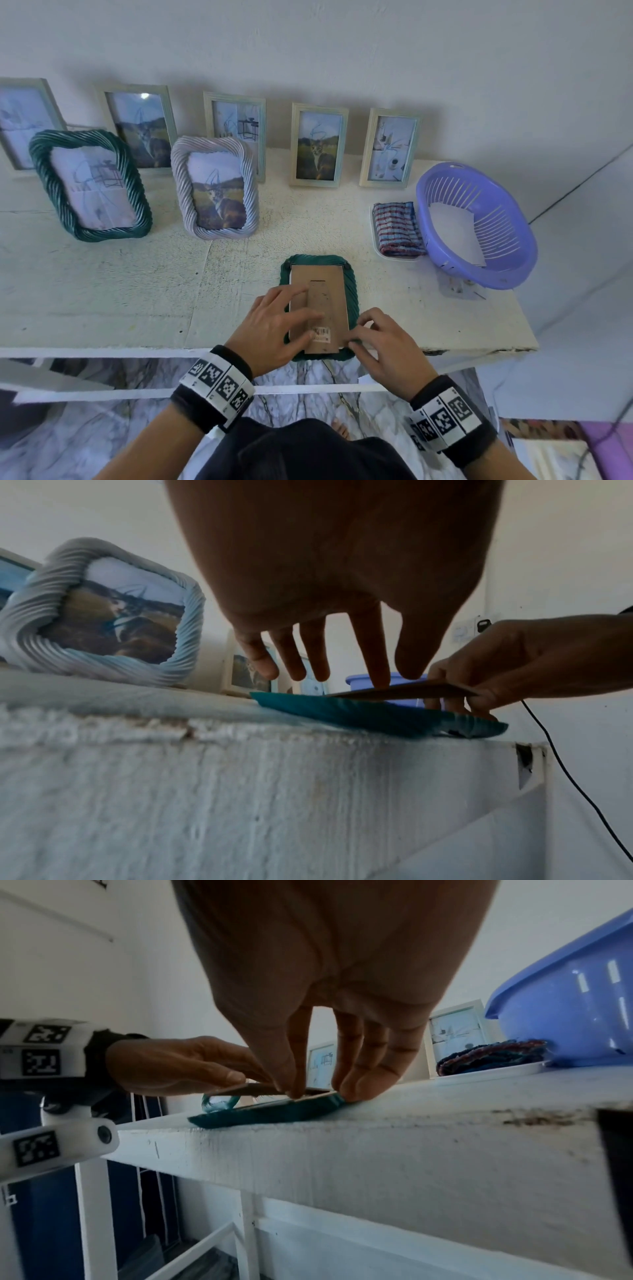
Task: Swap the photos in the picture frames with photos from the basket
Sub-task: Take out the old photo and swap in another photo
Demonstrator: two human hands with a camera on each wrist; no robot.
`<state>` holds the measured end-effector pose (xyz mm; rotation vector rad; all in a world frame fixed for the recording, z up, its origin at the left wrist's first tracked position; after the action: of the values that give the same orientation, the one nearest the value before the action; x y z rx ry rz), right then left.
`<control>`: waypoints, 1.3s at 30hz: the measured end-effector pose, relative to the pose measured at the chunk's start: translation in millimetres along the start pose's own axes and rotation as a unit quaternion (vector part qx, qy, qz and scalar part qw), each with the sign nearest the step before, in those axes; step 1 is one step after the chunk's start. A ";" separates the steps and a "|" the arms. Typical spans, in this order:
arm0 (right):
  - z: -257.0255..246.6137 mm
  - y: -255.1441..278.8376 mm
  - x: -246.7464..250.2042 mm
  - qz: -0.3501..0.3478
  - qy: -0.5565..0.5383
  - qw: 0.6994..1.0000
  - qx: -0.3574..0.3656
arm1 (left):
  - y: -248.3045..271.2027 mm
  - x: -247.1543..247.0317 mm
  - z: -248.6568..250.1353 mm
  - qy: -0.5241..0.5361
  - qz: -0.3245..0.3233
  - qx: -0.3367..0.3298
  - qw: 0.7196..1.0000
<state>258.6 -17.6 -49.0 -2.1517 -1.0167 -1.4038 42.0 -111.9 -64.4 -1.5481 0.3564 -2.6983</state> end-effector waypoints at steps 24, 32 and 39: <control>-6.3 6.0 -13.1 0.044 -0.014 0.998 -0.038 | 6.0 -13.9 -2.6 -0.051 0.005 0.007 0.999; -4.7 3.2 -6.6 0.029 -0.023 0.999 0.010 | 6.7 -13.8 -1.6 -0.043 0.012 0.009 0.999; -5.7 -1.8 -0.6 0.008 -0.011 1.000 0.006 | 8.4 -14.3 -3.4 -0.026 0.013 0.012 1.000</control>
<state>253.5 -20.4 -47.2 -2.1669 -1.0116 -1.3647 45.5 -117.7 -79.9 -1.5914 0.3389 -2.6273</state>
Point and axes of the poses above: each hand's wrist, its own y-axis away from the middle knuckle, its own x-axis out of the back of the hand, z = x × y, the point moved 2 cm from there along -y, towards the middle knuckle, and after that the axes turned 8 degrees about -x, right-handed, at the moved point
